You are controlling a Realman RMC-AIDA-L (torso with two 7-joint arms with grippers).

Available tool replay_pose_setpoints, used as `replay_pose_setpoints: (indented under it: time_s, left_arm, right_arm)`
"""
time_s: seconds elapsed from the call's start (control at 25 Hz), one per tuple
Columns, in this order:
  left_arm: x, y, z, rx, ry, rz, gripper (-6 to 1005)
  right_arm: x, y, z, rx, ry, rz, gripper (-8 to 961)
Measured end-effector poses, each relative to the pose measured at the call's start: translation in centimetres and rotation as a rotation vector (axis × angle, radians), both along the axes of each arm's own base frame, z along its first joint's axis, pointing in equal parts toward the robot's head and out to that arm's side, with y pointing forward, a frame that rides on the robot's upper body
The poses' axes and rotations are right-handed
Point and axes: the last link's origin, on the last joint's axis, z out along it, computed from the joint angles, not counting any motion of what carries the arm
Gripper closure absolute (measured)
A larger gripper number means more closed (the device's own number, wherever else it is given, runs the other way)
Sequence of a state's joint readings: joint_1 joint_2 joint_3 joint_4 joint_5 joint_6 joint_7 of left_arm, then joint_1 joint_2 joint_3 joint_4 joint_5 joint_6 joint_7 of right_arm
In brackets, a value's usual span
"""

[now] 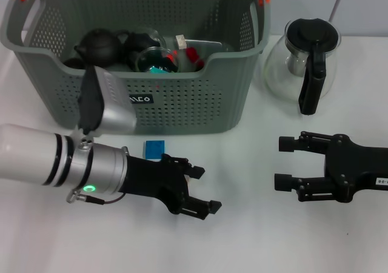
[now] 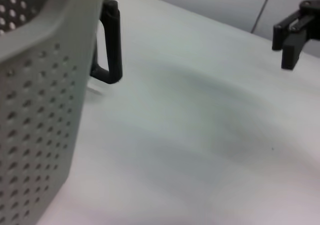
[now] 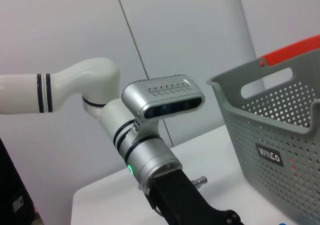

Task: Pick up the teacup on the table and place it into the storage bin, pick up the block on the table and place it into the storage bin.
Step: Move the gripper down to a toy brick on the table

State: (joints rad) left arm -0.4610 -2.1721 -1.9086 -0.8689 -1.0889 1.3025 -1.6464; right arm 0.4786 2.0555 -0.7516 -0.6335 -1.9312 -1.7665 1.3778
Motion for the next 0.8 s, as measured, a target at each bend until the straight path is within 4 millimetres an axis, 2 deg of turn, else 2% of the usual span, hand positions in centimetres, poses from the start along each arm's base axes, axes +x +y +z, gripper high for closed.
replay_pose_setpoints:
  time_s: [0.28,0.8]
  left_arm:
    - [0.08,0.23,-0.9,0.018,0.051,-0.031,163]
    - [-0.76,0.55,-0.53,0.05,0.099,-0.029,167]
  right_arm:
    - [0.01,0.01,0.0,0.001,-0.001,0.0,39]
    - [0.1,-0.07,0.0,0.001,-0.001,-0.003,39]
